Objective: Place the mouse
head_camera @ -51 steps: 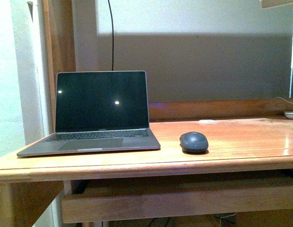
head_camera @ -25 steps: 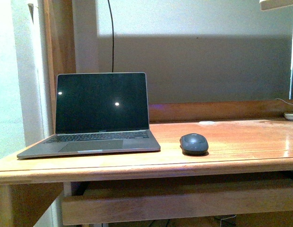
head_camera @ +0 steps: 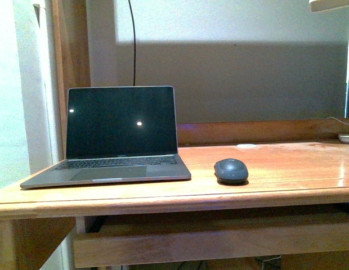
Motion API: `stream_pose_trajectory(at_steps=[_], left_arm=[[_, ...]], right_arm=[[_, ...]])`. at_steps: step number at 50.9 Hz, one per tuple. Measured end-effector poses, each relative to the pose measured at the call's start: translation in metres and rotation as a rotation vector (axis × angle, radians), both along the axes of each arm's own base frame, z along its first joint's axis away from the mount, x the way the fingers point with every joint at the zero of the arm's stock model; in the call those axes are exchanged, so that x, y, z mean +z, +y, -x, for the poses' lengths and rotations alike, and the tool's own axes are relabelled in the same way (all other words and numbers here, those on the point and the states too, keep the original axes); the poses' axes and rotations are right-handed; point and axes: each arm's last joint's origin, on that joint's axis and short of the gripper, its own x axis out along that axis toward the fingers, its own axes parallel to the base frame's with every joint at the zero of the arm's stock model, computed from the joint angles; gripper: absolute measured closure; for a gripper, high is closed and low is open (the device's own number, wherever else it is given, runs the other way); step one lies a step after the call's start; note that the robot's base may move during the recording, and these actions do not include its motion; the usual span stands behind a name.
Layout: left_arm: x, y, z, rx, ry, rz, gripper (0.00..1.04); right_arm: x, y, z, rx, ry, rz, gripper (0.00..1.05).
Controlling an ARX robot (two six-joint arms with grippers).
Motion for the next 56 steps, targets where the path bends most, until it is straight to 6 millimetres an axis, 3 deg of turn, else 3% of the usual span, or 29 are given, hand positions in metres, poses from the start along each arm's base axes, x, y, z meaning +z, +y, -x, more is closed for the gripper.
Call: stream_pose_trajectory(at_steps=[56], left_arm=[[0.0, 0.0, 0.0, 0.0, 0.0, 0.0, 0.08]], right_arm=[[0.0, 0.0, 0.0, 0.0, 0.0, 0.0, 0.07]])
